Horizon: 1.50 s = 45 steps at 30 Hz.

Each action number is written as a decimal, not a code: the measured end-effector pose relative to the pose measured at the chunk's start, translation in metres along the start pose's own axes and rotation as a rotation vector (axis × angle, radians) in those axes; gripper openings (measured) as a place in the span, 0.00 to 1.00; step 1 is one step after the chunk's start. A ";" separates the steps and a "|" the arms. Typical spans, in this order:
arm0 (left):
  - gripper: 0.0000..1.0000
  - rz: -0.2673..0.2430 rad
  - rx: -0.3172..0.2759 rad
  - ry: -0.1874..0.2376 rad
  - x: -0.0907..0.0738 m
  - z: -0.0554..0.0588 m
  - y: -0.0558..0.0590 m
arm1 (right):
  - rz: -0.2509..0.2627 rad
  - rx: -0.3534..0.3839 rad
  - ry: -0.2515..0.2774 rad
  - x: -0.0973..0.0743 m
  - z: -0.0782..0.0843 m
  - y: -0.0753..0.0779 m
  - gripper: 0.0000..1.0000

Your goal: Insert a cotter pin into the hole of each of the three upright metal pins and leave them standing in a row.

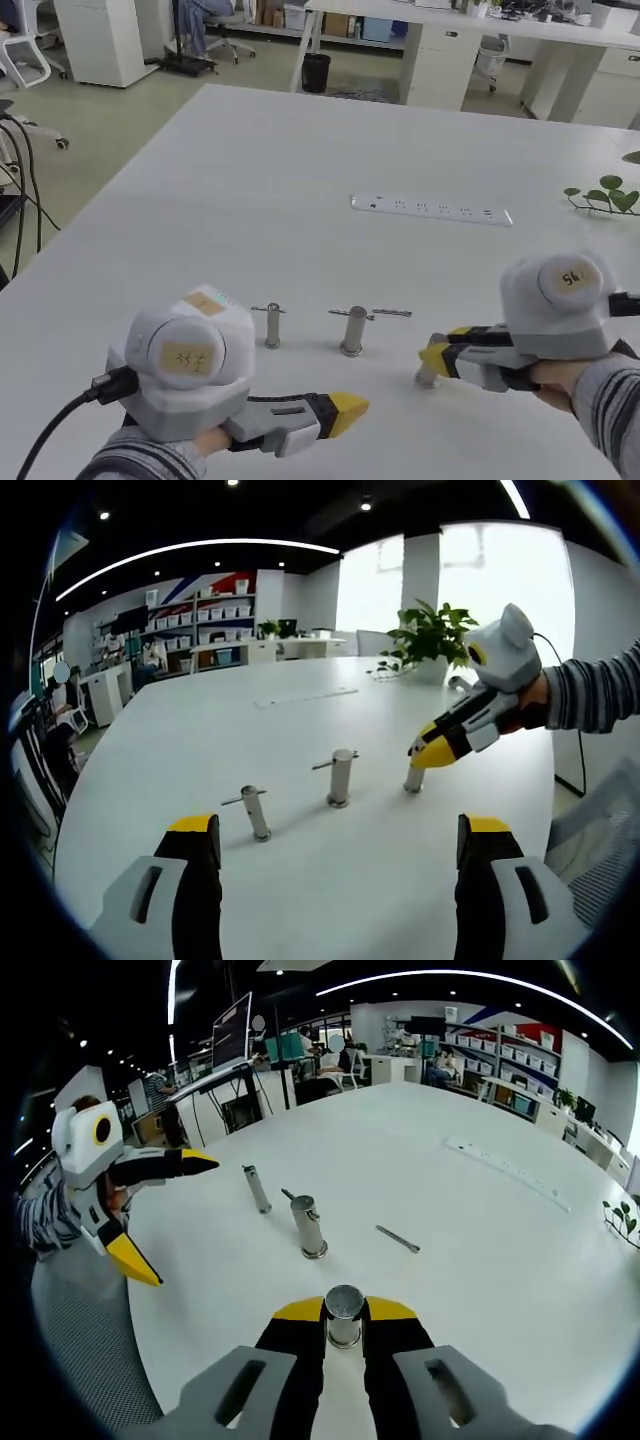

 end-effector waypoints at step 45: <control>0.98 0.004 0.009 -0.020 0.001 0.003 0.002 | -0.035 -0.072 0.055 0.012 0.005 -0.029 0.19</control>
Point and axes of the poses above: the centre of the closed fingertips' face, and the gripper's own axes: x roughly forward along the fingers, y roughly to its right, z roughly out of its underside, the point moved 7 cm from there along -x, roughly backward along the fingers, and after that the axes turned 3 degrees about -z, right-handed, at the moved point
